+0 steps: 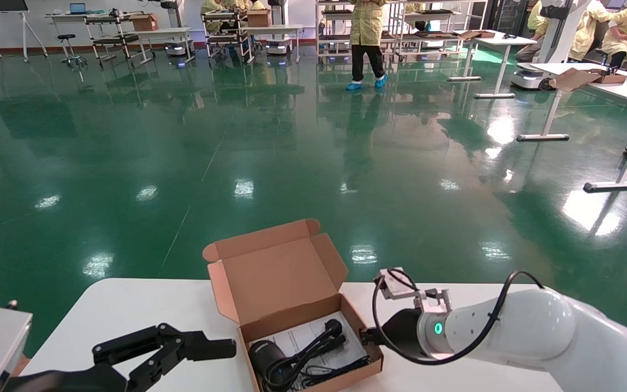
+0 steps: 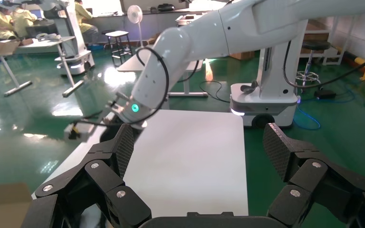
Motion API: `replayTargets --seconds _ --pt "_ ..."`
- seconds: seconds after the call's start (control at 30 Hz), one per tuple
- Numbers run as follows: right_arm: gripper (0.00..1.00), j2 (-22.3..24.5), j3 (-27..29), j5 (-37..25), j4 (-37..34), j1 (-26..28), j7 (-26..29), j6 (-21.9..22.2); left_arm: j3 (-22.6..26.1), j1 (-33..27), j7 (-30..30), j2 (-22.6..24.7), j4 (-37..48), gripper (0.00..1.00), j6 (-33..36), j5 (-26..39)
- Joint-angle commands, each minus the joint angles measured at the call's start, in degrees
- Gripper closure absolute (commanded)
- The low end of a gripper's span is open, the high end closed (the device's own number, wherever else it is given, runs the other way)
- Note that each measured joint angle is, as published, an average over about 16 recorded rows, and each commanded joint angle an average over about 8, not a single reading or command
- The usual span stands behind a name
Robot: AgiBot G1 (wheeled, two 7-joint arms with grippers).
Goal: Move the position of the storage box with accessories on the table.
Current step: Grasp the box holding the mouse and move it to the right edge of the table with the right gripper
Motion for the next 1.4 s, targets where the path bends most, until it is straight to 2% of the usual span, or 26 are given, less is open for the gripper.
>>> replayTargets --seconds 0.03,0.47,0.87,1.13,1.4 --pt "1.0 0.09 -0.15 0.25 -0.3 0.72 -0.39 -0.42 0.0 0.0 0.0 0.0 0.0 0.0 0.0 0.0" --pt "1.0 2.56 1.48 3.04 -7.88 8.51 -7.37 -7.5 0.01 0.0 0.0 0.0 0.0 0.0 0.0 0.0" --pt "1.0 9.18 2.04 3.36 -14.74 14.22 -14.78 -10.2 0.01 0.0 0.0 0.0 0.0 0.0 0.0 -0.01" --pt "1.0 14.54 1.94 3.05 -17.59 15.52 -18.81 -8.03 0.01 0.0 0.01 0.0 0.0 0.0 0.0 -0.01" --pt "1.0 17.83 2.07 3.21 -19.09 13.09 -21.56 0.43 0.01 0.0 0.01 -0.01 0.0 0.0 -0.01 -0.01"
